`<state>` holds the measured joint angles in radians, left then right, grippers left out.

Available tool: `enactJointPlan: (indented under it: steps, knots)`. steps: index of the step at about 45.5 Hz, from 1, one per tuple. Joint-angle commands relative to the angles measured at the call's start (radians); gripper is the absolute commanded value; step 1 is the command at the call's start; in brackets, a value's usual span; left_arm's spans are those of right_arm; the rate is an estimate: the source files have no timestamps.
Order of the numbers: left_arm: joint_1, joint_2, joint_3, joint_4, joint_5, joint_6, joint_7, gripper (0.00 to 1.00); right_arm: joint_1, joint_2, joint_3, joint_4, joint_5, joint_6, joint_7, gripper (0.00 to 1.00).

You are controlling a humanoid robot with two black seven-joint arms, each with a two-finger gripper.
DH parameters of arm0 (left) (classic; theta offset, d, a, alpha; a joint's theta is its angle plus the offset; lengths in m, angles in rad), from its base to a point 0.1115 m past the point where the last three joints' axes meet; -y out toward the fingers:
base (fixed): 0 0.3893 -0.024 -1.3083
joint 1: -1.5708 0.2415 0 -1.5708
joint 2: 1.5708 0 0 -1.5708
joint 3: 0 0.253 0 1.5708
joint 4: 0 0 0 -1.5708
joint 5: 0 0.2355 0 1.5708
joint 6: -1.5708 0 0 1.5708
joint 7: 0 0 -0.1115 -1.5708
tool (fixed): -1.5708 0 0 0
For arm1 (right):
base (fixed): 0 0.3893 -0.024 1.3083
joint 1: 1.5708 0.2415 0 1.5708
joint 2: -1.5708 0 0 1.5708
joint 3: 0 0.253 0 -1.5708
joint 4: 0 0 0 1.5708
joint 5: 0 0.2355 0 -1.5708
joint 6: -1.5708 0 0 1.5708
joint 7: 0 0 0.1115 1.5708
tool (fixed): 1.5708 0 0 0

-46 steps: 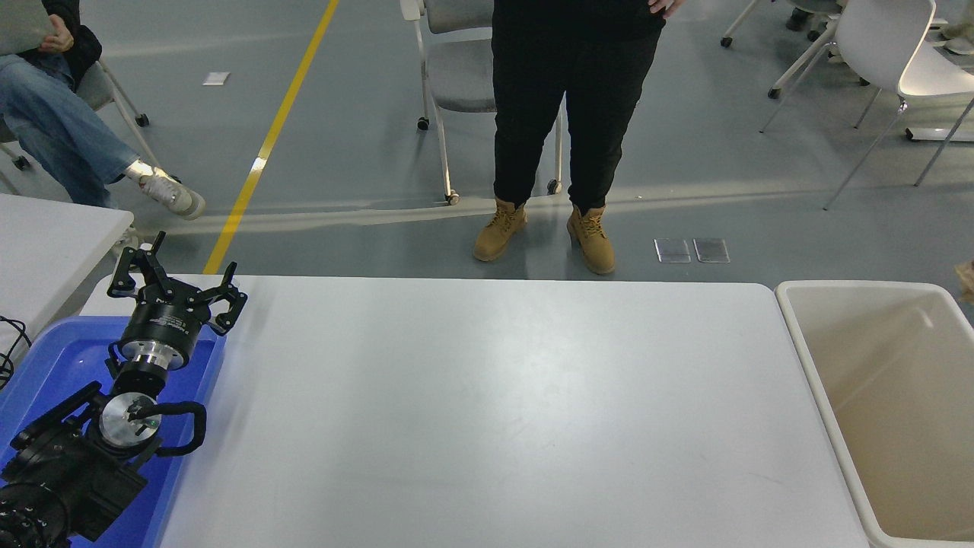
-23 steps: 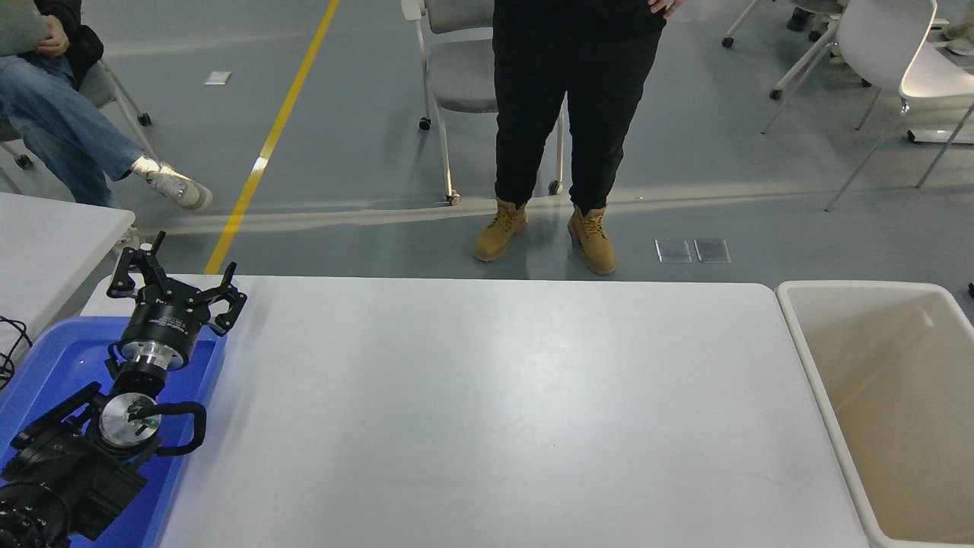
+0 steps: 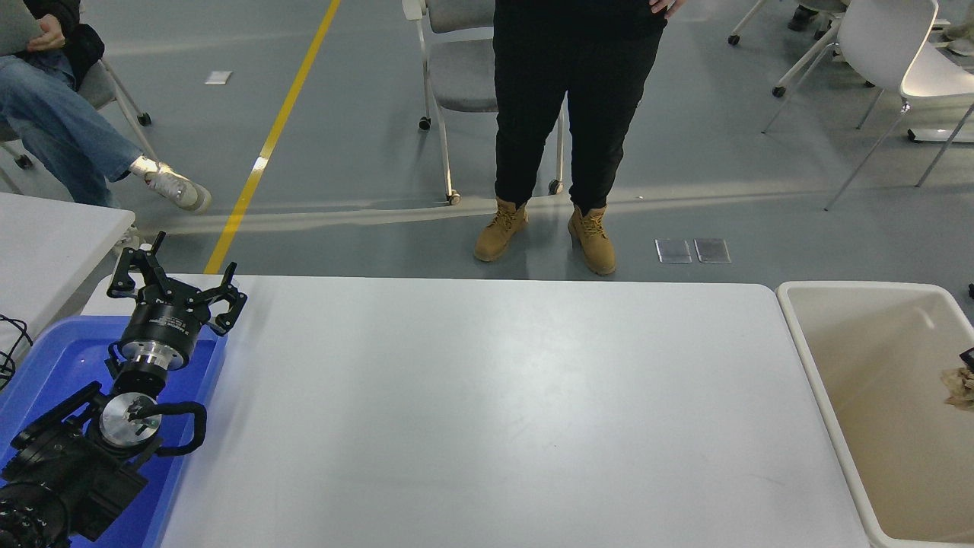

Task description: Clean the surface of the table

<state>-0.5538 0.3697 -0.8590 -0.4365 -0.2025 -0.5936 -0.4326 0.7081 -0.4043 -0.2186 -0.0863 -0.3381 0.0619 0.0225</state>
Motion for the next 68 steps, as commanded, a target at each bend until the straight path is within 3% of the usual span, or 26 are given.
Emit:
enactJointPlan:
  steps: [1,30,37,44,47,48,50,57,68]
  knots:
    - [0.000,0.000,0.000,-0.001,0.000,0.000,0.000,1.00,-0.039,0.042,0.005,0.002,0.005,-0.030,0.004,0.00]
    - [0.000,0.000,0.000,0.001,0.000,0.000,0.000,1.00,-0.067,0.085,0.005,0.005,0.004,-0.063,0.004,0.00]
    - [0.000,0.000,0.000,-0.001,0.000,0.000,0.000,1.00,-0.068,0.085,0.005,0.005,0.004,-0.099,0.005,0.34]
    - [0.000,0.000,0.000,-0.001,0.000,0.000,0.000,1.00,-0.073,0.085,0.005,0.005,0.004,-0.154,0.005,0.56]
    - [0.000,0.000,0.000,-0.001,0.000,0.000,0.000,1.00,-0.073,0.085,0.007,0.005,0.004,-0.159,0.005,0.71]
    - [0.000,0.000,0.000,0.001,0.000,0.000,0.000,1.00,-0.072,0.085,0.007,0.005,0.004,-0.159,0.007,0.82]
    - [0.000,0.000,0.000,-0.001,0.000,0.000,0.000,1.00,-0.072,0.085,0.007,0.007,0.005,-0.159,0.005,0.90]
    - [0.000,0.000,0.000,-0.001,0.000,0.000,0.000,1.00,-0.073,0.096,0.007,0.016,0.005,-0.155,0.005,0.97]
    - [0.000,0.000,0.000,0.001,0.000,0.000,0.000,1.00,-0.006,0.078,0.008,0.019,0.007,-0.149,0.002,0.97]
